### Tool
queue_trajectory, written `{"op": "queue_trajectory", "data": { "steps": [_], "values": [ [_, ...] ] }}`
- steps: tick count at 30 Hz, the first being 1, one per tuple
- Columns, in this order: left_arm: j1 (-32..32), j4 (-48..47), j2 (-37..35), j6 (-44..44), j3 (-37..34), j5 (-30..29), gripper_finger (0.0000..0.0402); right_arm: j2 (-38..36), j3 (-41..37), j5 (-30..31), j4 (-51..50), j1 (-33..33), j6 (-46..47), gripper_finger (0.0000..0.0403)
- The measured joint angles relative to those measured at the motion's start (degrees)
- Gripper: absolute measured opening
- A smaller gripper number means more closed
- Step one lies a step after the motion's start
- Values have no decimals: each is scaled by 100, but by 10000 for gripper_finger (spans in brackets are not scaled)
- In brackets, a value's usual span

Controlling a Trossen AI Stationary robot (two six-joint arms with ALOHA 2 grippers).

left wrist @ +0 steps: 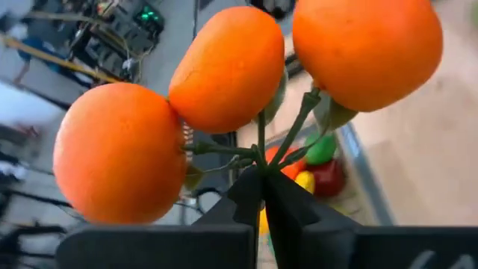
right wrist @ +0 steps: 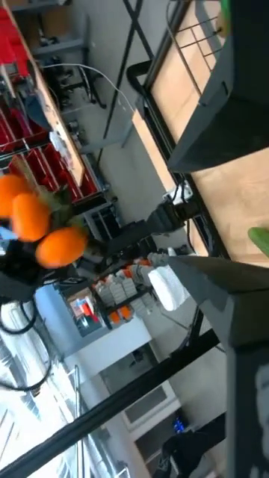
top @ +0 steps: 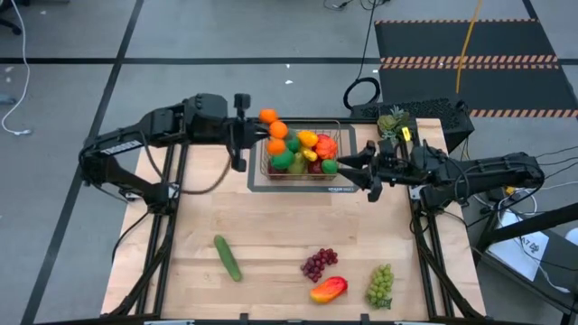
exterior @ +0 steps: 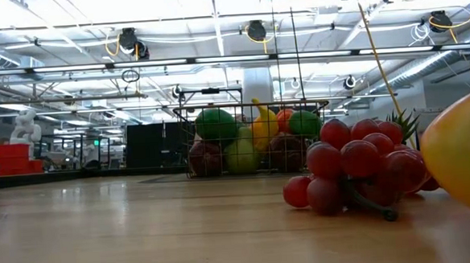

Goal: Build produce basket
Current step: Put the orange tangerines into the brown wire basket

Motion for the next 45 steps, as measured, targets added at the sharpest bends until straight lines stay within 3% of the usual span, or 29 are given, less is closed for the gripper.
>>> {"op": "queue_trajectory", "data": {
  "steps": [11,23,27,33,45],
  "values": [
    [-213,607,218,1284,-3,-822,13,5,0,9,-17,1,-564,157],
    [-322,793,270,1671,-1,-1074,8,7,0,32,-18,-1,-575,157],
    [-330,789,273,1664,-1,-1075,6,7,0,305,-20,-1,-573,157],
    [-330,785,273,1103,-1,-1055,8,7,0,458,-18,-1,-564,157],
    [-271,785,273,-2166,-1,-1031,5,7,0,428,-18,-1,-57,157]
  ]
}}
